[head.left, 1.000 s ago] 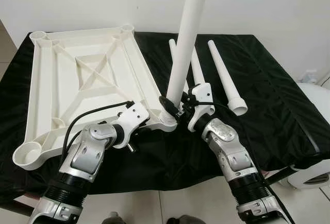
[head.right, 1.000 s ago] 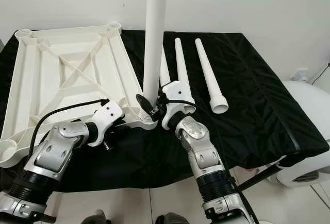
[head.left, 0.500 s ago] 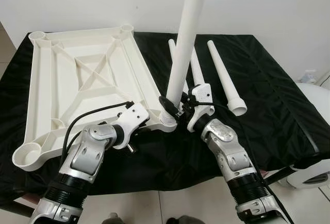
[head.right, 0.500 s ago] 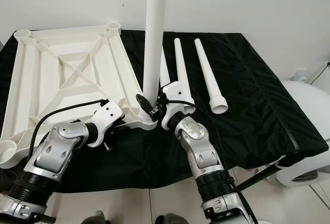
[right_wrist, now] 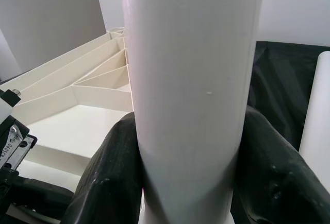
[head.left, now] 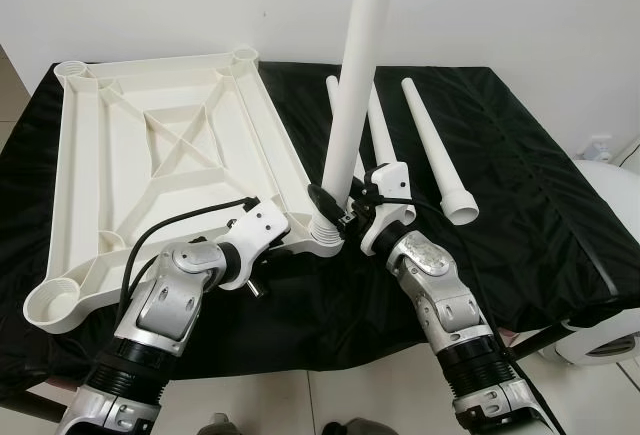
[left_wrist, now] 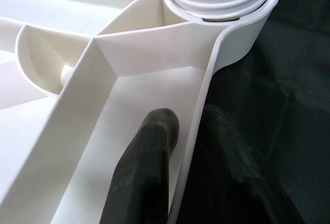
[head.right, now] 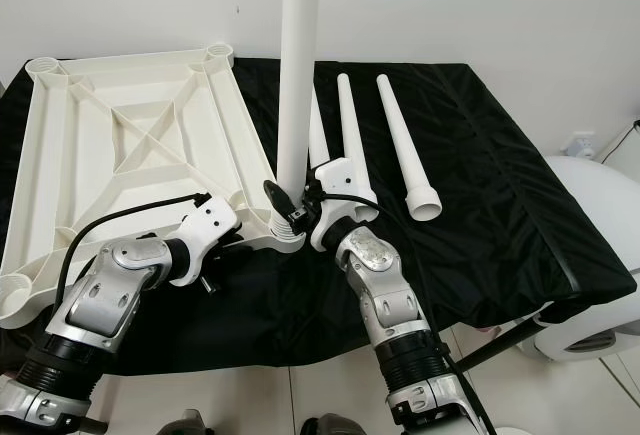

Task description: Building children table

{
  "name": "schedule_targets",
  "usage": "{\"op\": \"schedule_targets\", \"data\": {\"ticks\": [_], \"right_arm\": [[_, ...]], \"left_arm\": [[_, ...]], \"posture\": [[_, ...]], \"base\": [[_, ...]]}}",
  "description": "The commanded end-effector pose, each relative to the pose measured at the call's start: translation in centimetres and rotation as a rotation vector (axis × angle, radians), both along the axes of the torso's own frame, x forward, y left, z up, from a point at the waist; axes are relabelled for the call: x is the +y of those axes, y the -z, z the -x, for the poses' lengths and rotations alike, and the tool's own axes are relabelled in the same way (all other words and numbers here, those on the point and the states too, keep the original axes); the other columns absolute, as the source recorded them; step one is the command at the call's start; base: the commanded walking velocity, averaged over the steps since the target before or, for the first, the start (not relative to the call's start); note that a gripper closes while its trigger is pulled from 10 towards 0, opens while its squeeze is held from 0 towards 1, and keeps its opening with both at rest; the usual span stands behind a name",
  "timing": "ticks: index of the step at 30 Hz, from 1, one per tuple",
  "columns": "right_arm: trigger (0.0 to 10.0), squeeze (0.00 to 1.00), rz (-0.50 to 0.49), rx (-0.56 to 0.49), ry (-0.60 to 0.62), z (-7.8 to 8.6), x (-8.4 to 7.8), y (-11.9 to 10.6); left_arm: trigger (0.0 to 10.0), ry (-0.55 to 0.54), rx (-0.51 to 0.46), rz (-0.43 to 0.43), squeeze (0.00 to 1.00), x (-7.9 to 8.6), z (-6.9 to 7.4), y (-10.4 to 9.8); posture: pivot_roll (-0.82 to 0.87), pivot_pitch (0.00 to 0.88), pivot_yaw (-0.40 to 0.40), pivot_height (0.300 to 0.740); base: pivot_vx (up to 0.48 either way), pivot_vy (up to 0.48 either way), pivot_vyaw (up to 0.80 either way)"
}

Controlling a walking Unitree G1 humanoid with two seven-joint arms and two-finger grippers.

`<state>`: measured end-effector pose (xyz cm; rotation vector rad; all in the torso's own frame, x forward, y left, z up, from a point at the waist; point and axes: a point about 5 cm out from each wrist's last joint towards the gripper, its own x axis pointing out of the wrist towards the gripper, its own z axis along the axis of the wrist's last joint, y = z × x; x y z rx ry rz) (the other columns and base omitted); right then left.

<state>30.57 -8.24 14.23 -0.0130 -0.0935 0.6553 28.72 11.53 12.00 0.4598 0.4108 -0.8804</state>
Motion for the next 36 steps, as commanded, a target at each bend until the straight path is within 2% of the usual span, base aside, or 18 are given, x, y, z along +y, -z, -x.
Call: {"op": "schedule_targets", "data": {"ticks": [1,5,23,31,36], "right_arm": [[10.0,0.0,0.104,0.167,0.136,0.1,-2.5,4.1],[10.0,0.0,0.096,0.148,0.156,0.2,-2.3,3.9],[10.0,0.0,0.025,0.032,0.438,0.1,-1.5,2.8],[10.0,0.0,0.011,-0.016,0.394,0.8,-0.6,2.6],[10.0,0.0,-0.012,-0.018,0.352,1.3,-0.9,3.1]], "left_arm": [[10.0,-0.1,-0.04,-0.009,0.0,0.5,-0.1,0.2],[10.0,-0.1,-0.041,-0.008,0.0,0.5,-0.1,0.1],[10.0,-0.111,-0.043,-0.008,0.0,0.6,-0.1,0.0],[10.0,-0.112,-0.043,-0.007,0.0,0.6,-0.1,0.0],[10.0,-0.116,-0.044,-0.008,0.0,0.7,-0.1,0.0]], "posture": [[0.04,0.045,-0.07,0.74],[0.04,0.048,-0.072,0.74],[0.04,0.049,-0.074,0.74],[0.05,0.05,-0.077,0.74],[0.05,0.049,-0.078,0.74]], "base": [[0.0,0.0,0.0],[0.0,0.0,0.0],[0.0,0.0,0.0],[0.0,0.0,0.0],[0.0,0.0,0.0]]}}
